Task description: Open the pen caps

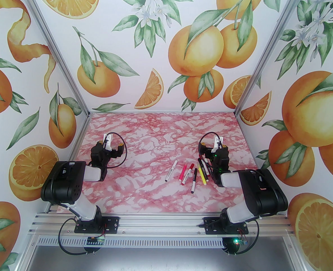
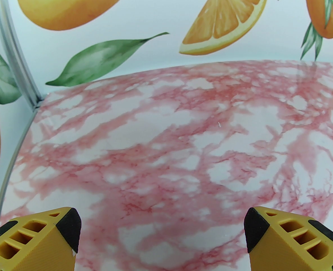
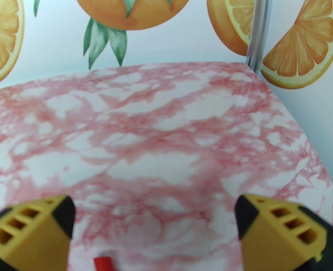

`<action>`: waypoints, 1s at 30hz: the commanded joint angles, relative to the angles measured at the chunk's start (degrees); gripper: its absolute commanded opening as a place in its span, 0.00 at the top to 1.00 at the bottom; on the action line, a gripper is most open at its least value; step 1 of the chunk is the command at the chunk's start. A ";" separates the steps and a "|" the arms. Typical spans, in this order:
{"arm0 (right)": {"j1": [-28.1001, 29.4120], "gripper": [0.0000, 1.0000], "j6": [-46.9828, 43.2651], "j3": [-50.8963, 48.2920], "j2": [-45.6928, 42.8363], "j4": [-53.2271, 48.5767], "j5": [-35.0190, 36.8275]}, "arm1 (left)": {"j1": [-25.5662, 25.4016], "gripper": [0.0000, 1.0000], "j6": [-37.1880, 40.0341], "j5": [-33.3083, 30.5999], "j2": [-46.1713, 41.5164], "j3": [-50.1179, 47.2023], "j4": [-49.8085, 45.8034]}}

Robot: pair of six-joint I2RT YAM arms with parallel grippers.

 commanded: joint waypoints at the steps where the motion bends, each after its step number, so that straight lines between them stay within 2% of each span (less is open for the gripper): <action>1: -0.08 0.00 0.03 1.00 0.13 0.14 -0.26 | -0.01 0.00 -0.04 0.26 -0.76 0.69 0.10; 6: -0.35 0.00 -0.01 -1.08 0.04 4.17 -1.47 | -0.12 0.00 0.10 0.65 -0.94 -0.48 2.06; 13: -0.77 0.00 0.55 -1.48 -1.50 3.70 -1.87 | -0.22 0.00 0.21 0.22 -3.60 -1.20 1.05; 19: -0.78 0.00 0.58 -1.42 -8.18 -2.59 -1.21 | -1.68 0.00 -1.22 -3.60 -13.94 0.59 -12.61; 23: -0.34 0.00 1.80 -0.06 -15.46 -12.62 0.18 | -7.24 0.00 -1.26 -10.69 -21.96 3.83 -25.75; 27: 0.96 0.00 3.51 2.73 -23.12 -25.48 2.39 | -10.48 0.00 -4.44 -12.55 -27.10 6.26 -34.10; 28: 1.80 0.00 6.18 4.44 -27.40 -33.50 3.55 | -12.32 0.00 -8.51 -12.14 -29.77 8.29 -39.90; 29: 2.42 0.00 10.50 6.80 -31.73 -42.55 2.55 | -16.29 0.00 -12.80 -13.39 -31.76 11.68 -48.68; 30: 2.66 0.00 11.98 7.69 -33.23 -46.17 1.99 | -17.85 0.00 -14.26 -13.78 -32.03 12.96 -51.50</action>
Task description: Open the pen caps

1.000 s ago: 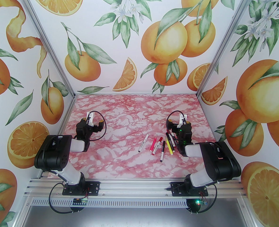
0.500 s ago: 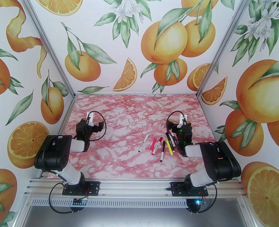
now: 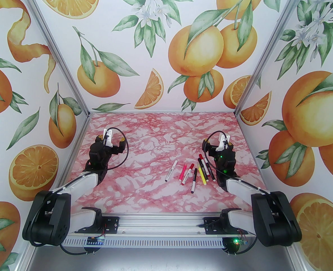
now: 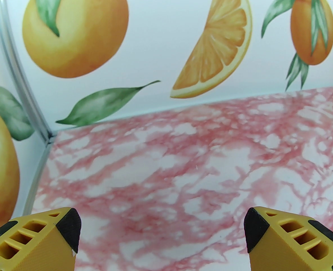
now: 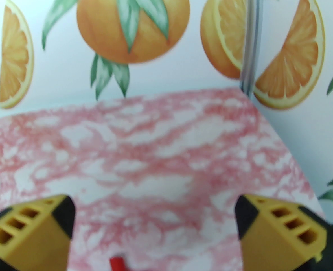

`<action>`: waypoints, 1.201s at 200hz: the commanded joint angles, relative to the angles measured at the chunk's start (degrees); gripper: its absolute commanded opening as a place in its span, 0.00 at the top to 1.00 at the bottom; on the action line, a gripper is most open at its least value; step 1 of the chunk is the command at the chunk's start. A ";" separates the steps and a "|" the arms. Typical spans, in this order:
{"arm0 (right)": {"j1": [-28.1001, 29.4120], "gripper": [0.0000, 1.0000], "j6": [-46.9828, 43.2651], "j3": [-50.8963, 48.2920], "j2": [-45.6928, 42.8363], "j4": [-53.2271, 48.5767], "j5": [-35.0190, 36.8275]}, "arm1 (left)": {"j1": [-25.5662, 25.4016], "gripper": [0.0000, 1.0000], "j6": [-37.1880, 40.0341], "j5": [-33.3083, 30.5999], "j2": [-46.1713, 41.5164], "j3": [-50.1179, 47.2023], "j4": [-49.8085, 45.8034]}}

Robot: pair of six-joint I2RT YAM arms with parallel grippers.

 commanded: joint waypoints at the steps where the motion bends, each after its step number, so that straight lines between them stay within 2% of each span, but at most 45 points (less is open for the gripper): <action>1: 1.88 0.00 9.08 6.67 -10.21 -24.39 0.46 | -8.24 0.00 -10.68 -2.62 -5.58 8.73 -21.89; 43: 3.59 0.00 16.19 7.82 -19.19 -39.98 -0.40 | -19.73 0.00 -17.58 1.38 -0.53 17.09 -32.04; 75: 3.80 0.00 21.34 8.08 -25.62 -50.20 -2.06 | -27.97 0.00 -20.37 4.02 8.37 26.18 -41.67; 107: 3.83 0.00 24.48 7.82 -30.06 -56.13 -5.51 | -34.74 0.00 -20.50 4.75 17.02 32.11 -45.53; 140: 3.82 0.00 25.39 8.09 -33.33 -60.09 -9.47 | -38.89 0.02 -20.47 5.68 26.73 39.53 -52.39; 164: 3.78 0.00 25.38 7.91 -34.53 -61.55 -11.99 | -41.11 0.07 -20.80 5.73 33.38 44.70 -56.94; 198: 3.80 0.00 25.36 7.71 -35.43 -62.15 -14.23 | -42.95 0.18 -23.43 5.39 39.89 50.57 -60.64; 240: 3.83 0.00 25.22 7.73 -34.74 -62.15 -15.14 | -43.58 0.38 -24.35 4.29 47.74 59.14 -67.76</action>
